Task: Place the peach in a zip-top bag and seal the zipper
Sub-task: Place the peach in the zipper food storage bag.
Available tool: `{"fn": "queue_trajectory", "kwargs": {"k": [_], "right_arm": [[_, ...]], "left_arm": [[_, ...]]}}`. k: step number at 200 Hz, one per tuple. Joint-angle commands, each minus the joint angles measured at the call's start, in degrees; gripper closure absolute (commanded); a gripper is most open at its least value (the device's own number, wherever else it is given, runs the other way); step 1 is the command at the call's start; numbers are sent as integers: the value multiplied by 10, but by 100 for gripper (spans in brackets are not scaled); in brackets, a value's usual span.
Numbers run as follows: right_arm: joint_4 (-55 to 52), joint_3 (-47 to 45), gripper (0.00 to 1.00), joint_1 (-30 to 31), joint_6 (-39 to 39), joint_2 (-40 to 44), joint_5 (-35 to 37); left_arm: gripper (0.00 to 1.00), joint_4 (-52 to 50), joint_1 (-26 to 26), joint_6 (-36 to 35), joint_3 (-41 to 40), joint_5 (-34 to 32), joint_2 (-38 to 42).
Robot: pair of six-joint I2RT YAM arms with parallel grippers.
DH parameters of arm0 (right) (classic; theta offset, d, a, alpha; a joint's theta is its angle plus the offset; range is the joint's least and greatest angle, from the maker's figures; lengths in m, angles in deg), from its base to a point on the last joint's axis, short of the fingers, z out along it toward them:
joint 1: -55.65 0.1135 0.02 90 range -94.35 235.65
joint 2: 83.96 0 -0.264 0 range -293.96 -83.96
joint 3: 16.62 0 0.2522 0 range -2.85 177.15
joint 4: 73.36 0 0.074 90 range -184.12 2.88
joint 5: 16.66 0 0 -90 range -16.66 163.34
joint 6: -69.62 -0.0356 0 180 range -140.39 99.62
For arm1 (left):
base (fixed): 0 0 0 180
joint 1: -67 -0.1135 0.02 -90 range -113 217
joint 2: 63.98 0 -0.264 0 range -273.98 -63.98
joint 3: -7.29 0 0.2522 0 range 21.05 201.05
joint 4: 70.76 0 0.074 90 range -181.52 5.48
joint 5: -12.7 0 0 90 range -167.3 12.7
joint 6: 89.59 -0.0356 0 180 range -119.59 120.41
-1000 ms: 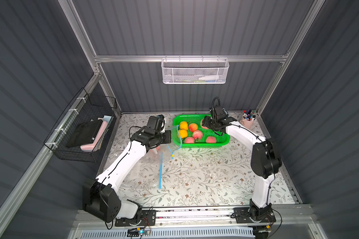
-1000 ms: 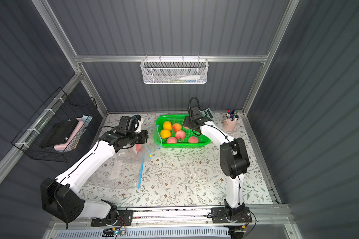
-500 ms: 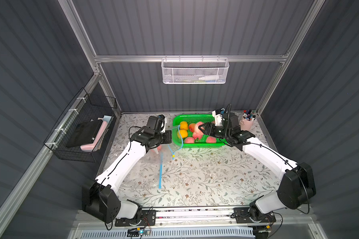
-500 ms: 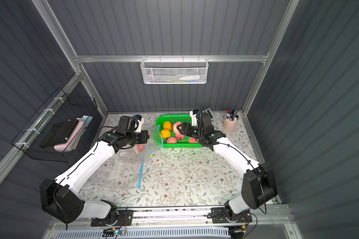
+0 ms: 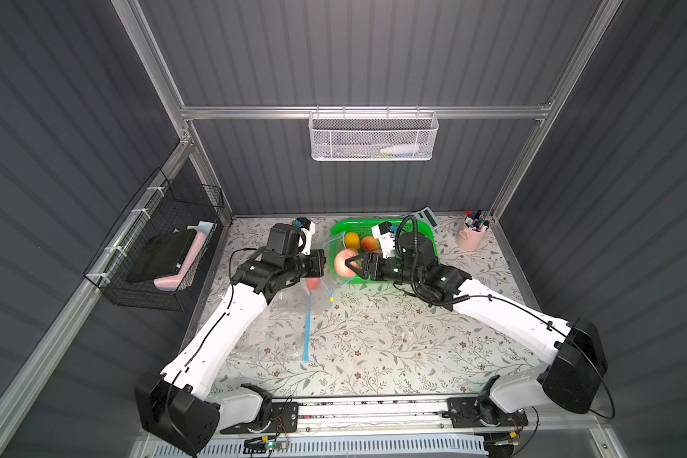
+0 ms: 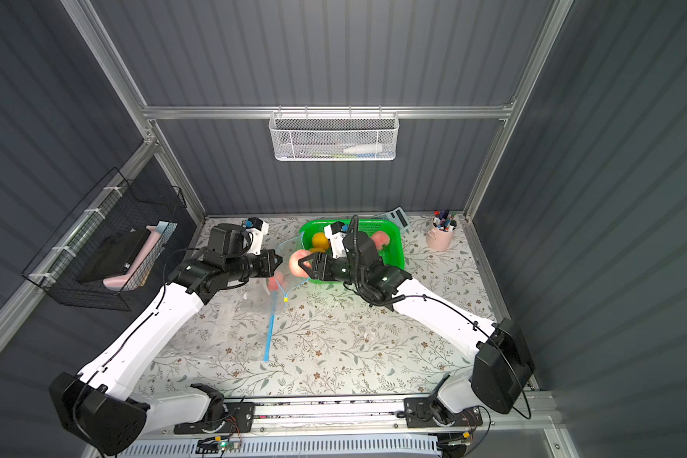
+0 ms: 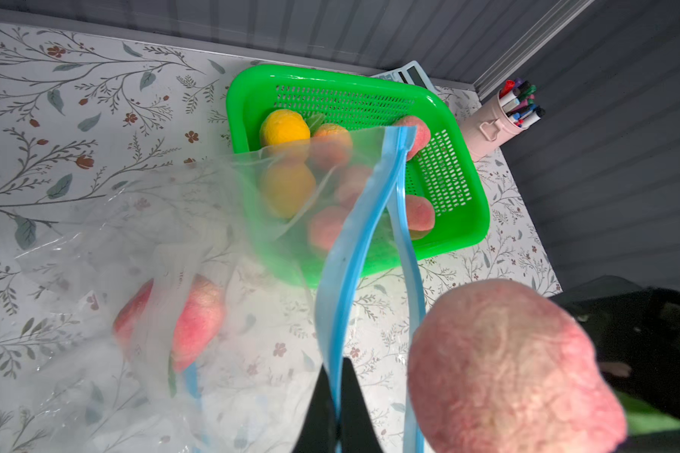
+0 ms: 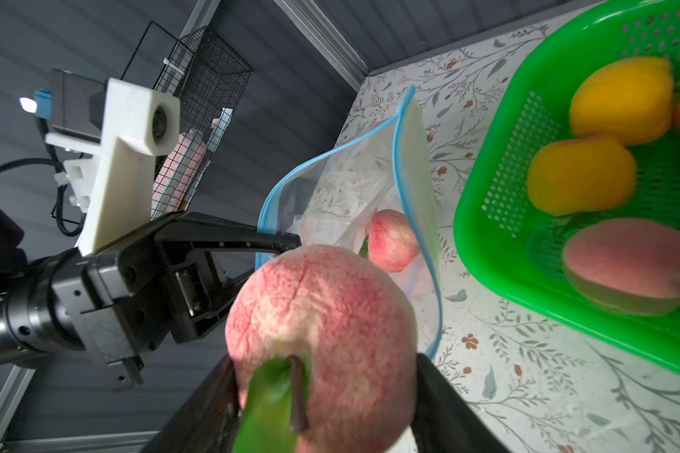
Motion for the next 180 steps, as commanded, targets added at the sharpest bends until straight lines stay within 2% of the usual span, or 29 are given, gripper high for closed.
{"fn": "queue_trajectory", "kwargs": {"k": [1,24,64,112,153,180], "right_arm": [[-8,21,36,18,-36,-20,48],[-69,53,31,35,-42,-44,84],[-92,86,5,47,-45,-40,95],[-75,73,2,47,-50,28,128],[12,-5,1,47,-37,104,191],[-29,-3,1,46,-14,116,228]], "left_arm": [[100,5,-3,-2,-11,25,20],[100,-7,-4,-8,1,32,22],[100,-32,-3,-41,41,-16,27],[100,-64,-3,-47,71,-81,49],[100,-112,-3,-43,136,-168,74],[100,-154,-3,-29,169,-202,86]]}}
